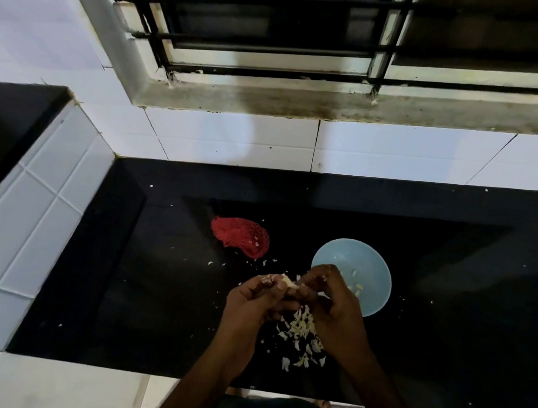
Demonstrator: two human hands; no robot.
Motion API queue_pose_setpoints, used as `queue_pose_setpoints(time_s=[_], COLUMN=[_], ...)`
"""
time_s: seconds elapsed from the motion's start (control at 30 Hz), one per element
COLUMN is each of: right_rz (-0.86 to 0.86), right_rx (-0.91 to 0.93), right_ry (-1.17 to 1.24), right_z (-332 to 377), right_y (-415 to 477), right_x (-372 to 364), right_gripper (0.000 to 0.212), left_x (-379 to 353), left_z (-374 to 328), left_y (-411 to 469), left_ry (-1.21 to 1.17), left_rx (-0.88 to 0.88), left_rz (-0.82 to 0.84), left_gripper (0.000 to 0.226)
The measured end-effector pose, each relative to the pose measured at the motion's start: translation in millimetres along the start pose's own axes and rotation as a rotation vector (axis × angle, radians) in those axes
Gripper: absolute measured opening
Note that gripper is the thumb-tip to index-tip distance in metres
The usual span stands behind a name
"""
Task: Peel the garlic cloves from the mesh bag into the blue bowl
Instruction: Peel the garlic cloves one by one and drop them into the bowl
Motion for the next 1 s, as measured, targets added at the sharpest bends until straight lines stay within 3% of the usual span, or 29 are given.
queue_pose_setpoints(time_s=[0.3,0.47,0.67,0.77,0.87,1.0], right_rz=[0.066,0.122,0.226,0.243,0.275,0.286], right_rx=[0.054,0.065,0.171,0.220,0.239,0.267], right_ry=[-0.078,-0.105,-0.157,-0.153,-0.173,-0.236], right_z=[5.4,4.4,15.4,22.5,24.9,20.4], right_y=[5.4,10.5,11.7,13.7,14.4,11.8], right_x=[-8.7,-3.0,-4.2,-3.4,-5.2,-8.0], right_gripper=[0.001,0.024,0.023,0.013,0.027,0.038], left_x=[-3.1,-5.1,-6.3,-9.0,-10.4,-11.4], left_z=[-2.9,-21.4,-27.3,-23.2,-14.2,-2.6], left_y=[-2.0,-4.2,-6.3,-5.6,-8.7,-11.2], left_ry=[0.072,0.260,0.534,0.425,0.190,0.071], left_rx=[-0.001,-0.195,-0.357,-0.288,-0.125,0.064], left_rz=[0.021,0.027,-0.003,-0.008,-0.033,-0.052], left_gripper=[0.026,0.013,0.007,0.007,0.014,0.018])
Point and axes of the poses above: each hand's wrist, its own y-axis towards the middle knuckle, its own x-axis out of the back of the hand, z = x × y, the point moved 7 cm from there along y, towards the middle knuckle, and after that the axes turned 2 degrees about -x, right-handed, at the moved point
